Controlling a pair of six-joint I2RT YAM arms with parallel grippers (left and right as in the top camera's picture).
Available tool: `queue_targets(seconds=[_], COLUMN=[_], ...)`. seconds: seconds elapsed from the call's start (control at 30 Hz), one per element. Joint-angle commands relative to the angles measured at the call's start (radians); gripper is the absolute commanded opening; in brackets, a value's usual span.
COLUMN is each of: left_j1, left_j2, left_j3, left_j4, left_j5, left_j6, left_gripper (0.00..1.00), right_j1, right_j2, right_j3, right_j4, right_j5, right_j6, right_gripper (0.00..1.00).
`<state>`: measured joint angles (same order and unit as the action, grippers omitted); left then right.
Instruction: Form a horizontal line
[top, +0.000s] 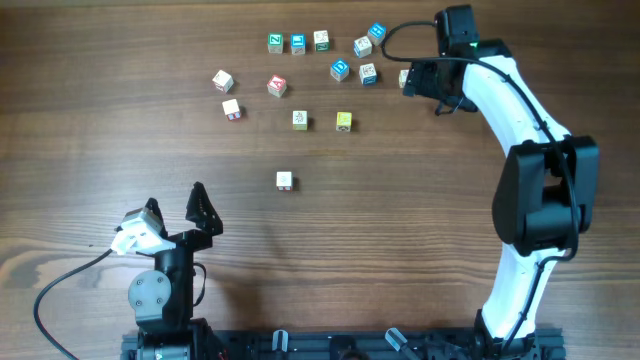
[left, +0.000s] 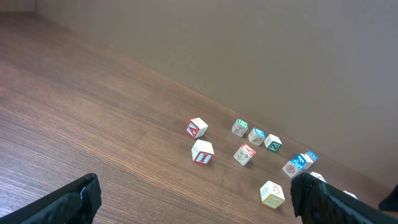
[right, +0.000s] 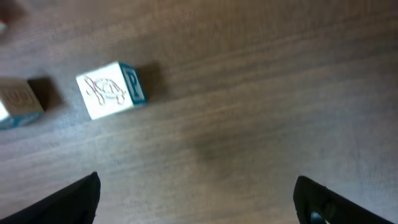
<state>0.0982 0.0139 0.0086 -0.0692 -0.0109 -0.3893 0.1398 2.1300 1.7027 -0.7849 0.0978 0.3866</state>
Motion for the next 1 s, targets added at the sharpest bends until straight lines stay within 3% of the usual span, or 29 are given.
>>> queue_targets(seconds=[0.0, 0.77, 0.97], left_j1=[0.002, 0.002, 0.002], left_j2=[-0.005, -0.005, -0.005], left_j3=[-0.003, -0.003, -0.003], left_j4=[-0.003, -0.002, 0.107], left_j5=[-0.006, -0.006, -0.017], left_j6=[0.019, 0.019, 0.019], left_gripper=[1.00, 1.00, 1.00], right_j1=[0.001, 0.001, 0.001], right_j2=[0.026, 0.026, 0.026], right_j3=[0.005, 0.005, 0.005], right_j4=[0.041, 0.097, 0.097], right_j5=[0.014, 0.013, 0.013], right_j6=[-0.020, -0.020, -0.020], right_gripper=[0.99, 1.00, 1.00])
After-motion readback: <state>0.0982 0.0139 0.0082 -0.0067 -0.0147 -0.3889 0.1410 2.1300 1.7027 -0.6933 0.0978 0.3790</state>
